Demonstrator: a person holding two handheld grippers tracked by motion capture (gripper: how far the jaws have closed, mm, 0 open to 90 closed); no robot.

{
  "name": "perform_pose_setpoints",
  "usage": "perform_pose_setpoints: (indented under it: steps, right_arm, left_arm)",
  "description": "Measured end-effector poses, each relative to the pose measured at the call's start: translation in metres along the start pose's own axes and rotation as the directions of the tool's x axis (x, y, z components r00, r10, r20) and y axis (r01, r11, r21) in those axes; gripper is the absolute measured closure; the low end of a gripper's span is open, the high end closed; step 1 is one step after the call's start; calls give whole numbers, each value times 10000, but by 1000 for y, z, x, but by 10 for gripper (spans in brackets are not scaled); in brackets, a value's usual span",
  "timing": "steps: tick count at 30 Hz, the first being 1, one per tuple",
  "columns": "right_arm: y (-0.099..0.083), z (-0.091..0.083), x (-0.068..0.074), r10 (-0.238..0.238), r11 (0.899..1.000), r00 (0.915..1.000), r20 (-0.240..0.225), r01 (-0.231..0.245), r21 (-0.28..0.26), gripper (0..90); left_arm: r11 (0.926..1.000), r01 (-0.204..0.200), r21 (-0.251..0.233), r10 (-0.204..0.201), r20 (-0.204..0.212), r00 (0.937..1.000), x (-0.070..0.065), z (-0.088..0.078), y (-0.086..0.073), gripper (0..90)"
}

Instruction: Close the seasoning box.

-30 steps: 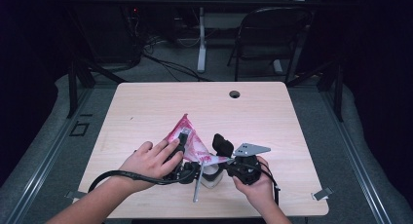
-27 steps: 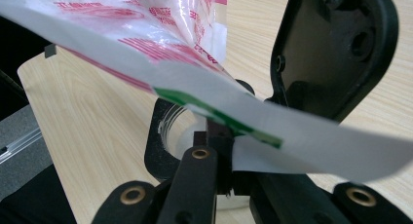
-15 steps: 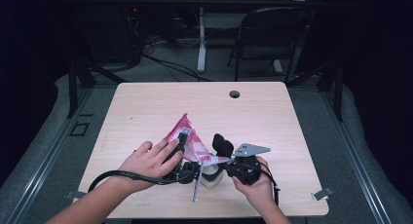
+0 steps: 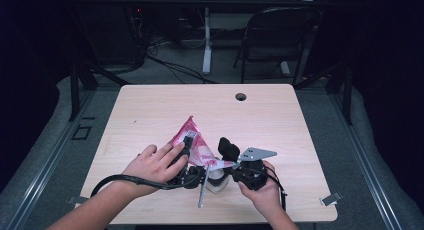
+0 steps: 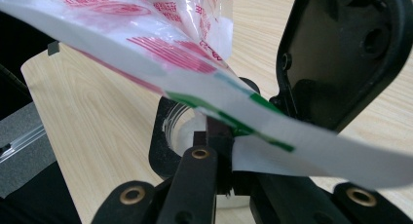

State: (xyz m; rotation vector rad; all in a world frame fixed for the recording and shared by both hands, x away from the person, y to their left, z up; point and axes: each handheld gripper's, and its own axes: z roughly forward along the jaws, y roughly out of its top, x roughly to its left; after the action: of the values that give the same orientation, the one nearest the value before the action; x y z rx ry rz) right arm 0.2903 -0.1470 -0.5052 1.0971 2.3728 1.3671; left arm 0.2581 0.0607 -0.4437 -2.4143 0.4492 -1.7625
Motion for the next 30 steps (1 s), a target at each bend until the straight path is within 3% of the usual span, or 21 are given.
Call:
perform_pose_setpoints:
  steps: [30]
  right_arm:
    - [-1, -1, -1, 2, 10000, 10000, -10, -2, 61, 900]
  left_arm:
    - [9998, 60, -166, -61, -61, 10000, 2, 0, 4, 739]
